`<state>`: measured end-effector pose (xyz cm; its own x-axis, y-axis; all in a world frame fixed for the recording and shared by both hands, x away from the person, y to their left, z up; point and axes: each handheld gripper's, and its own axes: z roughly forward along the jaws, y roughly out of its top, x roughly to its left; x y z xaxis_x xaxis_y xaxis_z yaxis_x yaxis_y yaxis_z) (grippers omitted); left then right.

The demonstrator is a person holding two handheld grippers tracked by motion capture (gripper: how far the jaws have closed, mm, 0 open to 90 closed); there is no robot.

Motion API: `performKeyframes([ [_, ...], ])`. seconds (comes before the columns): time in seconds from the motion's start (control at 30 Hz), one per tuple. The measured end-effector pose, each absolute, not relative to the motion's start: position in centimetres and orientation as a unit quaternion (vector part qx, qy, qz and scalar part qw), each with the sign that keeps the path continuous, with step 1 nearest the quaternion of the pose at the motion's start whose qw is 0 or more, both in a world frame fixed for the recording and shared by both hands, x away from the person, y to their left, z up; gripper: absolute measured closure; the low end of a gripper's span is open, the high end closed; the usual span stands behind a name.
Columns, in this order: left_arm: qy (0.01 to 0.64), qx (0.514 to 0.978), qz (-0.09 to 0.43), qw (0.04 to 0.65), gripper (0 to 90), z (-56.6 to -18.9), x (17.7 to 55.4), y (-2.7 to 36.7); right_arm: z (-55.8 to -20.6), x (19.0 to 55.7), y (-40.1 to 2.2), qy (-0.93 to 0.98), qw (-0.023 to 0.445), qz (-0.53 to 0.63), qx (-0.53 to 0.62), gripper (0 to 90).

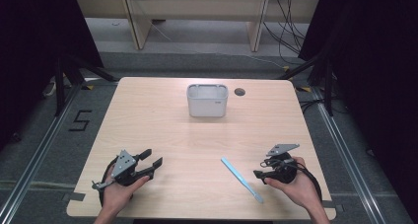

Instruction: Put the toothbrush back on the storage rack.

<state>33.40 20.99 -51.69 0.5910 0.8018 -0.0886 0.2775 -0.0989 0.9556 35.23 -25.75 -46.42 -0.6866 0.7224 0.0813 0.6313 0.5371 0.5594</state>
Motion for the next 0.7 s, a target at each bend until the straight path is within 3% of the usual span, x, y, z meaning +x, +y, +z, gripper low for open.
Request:
performKeyframes([
  [0.33, 0.382, 0.703, 0.234, 0.553, 41.7, -52.1, 33.3, 20.8, -45.6, 34.9, -23.6, 0.901, 0.044, 0.199, 0.383, 56.7],
  [0.7, 0.377, 0.708, 0.232, 0.550, 41.4, -52.2, 33.2, 20.6, -45.4, 35.8, -20.8, 0.924, 0.003, 0.124, 0.362, 61.3],
])
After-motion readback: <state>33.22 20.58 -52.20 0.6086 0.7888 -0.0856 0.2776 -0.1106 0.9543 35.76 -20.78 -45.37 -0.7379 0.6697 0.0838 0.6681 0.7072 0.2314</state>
